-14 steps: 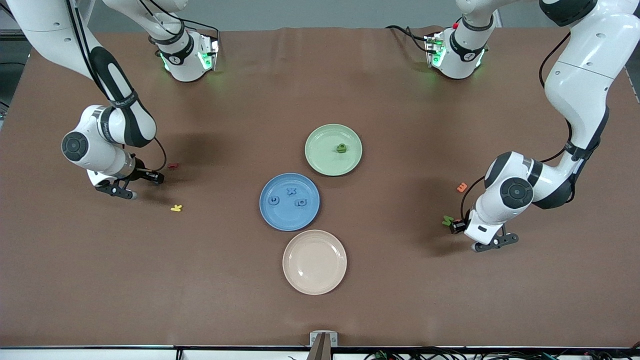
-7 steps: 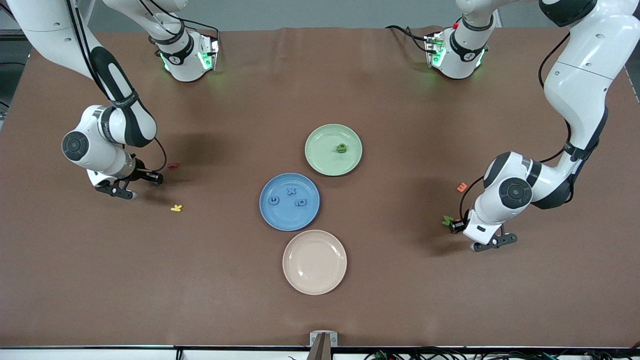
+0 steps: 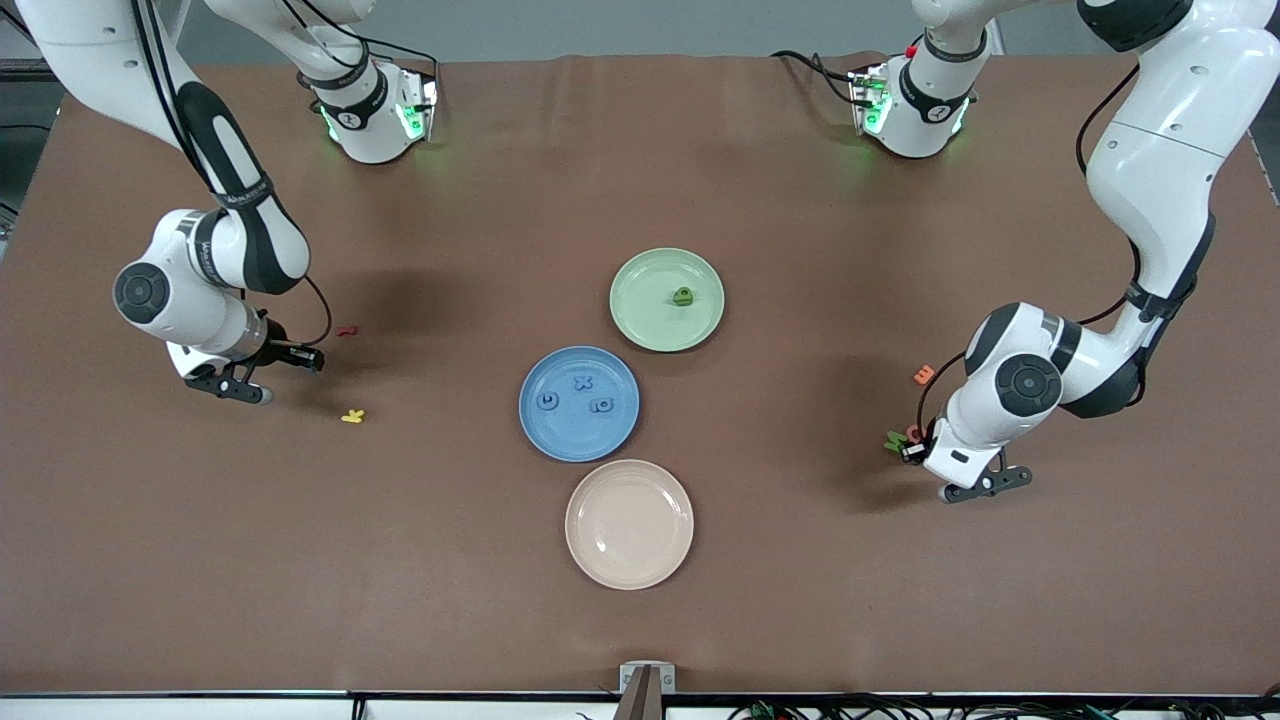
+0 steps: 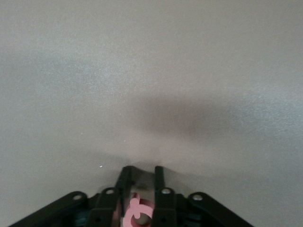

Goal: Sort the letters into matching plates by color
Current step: 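Carry the blue m to the blue plate with the right gripper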

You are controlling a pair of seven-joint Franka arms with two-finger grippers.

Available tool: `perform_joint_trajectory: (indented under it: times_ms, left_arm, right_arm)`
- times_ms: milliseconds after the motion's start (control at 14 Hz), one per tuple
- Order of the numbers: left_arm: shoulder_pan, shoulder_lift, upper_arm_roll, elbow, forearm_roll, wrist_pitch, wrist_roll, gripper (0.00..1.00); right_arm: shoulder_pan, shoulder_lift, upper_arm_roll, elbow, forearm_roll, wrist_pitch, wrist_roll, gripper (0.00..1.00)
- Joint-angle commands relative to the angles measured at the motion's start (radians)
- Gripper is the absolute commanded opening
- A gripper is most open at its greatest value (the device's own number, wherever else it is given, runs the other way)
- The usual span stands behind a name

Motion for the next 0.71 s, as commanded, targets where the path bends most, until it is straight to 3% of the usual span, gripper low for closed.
perform_joint_trajectory:
  times_ms: [0, 357, 642]
  left_arm:
    - [-0.001, 0.001, 0.005, -0.014, 0.013, -0.008, 0.014, 0.14]
    - [0.001, 0.001, 0.003, -0.015, 0.013, -0.012, 0.022, 0.13]
    - [0.013, -0.01, -0.014, -0.014, 0.013, -0.015, 0.04, 0.03]
  right_arm:
    - [0.045, -0.054, 0.003, 0.108, -0.019, -0.182, 0.047, 0.2]
    - [0.234, -0.026, 0.009, 0.365, -0.023, -0.451, 0.302, 0.2]
    - [0.478, 0.117, 0.011, 0.505, -0.008, -0.44, 0.696, 0.2]
